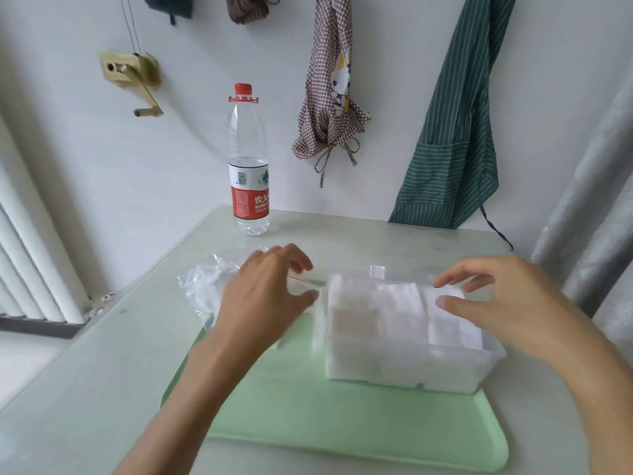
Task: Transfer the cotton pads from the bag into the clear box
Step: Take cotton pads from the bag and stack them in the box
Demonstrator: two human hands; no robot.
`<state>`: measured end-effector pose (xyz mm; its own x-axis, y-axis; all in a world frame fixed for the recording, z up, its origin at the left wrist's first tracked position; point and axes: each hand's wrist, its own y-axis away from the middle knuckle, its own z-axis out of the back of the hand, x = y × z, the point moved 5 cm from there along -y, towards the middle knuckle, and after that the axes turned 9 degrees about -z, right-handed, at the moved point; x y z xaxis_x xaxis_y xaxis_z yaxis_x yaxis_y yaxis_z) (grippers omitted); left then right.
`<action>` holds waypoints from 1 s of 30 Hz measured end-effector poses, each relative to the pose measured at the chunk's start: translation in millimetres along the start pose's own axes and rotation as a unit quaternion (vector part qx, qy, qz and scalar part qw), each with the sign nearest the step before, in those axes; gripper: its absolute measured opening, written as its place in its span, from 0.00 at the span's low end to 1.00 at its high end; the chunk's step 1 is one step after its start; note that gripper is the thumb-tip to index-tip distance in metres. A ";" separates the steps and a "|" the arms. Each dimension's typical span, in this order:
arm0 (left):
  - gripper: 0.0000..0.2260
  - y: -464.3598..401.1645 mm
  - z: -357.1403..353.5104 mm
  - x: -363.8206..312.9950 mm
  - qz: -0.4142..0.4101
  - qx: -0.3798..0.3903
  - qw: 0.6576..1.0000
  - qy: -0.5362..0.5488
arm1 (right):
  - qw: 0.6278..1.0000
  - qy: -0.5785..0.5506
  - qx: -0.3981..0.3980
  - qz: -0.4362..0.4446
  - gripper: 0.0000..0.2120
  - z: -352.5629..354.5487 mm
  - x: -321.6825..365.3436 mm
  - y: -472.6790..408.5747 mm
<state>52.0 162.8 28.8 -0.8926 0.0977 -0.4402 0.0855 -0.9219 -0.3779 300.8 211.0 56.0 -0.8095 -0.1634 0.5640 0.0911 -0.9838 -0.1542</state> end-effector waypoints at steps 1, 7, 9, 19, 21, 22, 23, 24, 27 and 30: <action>0.18 3.4 11.0 22.8 0.048 0.018 0.998 -0.047 | 0.999 -0.012 -0.011 0.029 0.07 -9.7 17.7 5.1; 0.31 4.3 26.7 98.3 0.182 0.079 0.977 -0.081 | 0.983 0.015 0.006 0.180 0.05 -96.9 102.9 18.9; 0.29 1.3 18.5 111.3 0.194 0.104 0.974 -0.058 | 0.980 0.046 0.002 0.193 0.06 -116.9 114.7 14.2; 0.13 -2.1 -27.7 120.6 0.218 0.096 0.919 0.314 | 0.973 0.136 0.011 0.183 0.16 -155.5 114.5 9.1; 0.13 0.7 -24.5 116.6 0.218 0.117 0.894 0.375 | 0.970 0.158 0.009 0.187 0.21 -161.0 114.1 9.3; 0.13 1.2 -24.5 115.1 0.211 0.134 0.889 0.384 | 0.968 0.165 0.007 0.188 0.24 -162.7 114.1 9.4; 0.14 2.0 -24.4 114.5 0.205 0.148 0.887 0.387 | 0.966 0.171 0.004 0.193 0.27 -163.5 115.5 9.9; 0.15 3.2 -23.5 114.0 0.199 0.159 0.888 0.384 | 0.964 0.178 0.000 0.198 0.28 -163.7 117.0 9.8; 0.13 4.4 -21.1 115.0 0.185 0.177 0.893 0.370 | 0.958 0.203 0.017 0.203 0.28 -166.8 117.5 9.1; 0.13 0.2 -16.4 118.6 0.176 0.167 0.921 0.304 | 0.951 0.206 0.005 0.230 0.18 -168.0 118.9 9.1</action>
<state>-46.6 180.4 -36.8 -0.4147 -0.1308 -0.9005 0.0916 -0.9906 0.1017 108.0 195.0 -14.6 -0.8413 -0.5356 0.0732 0.4938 -0.8165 -0.2991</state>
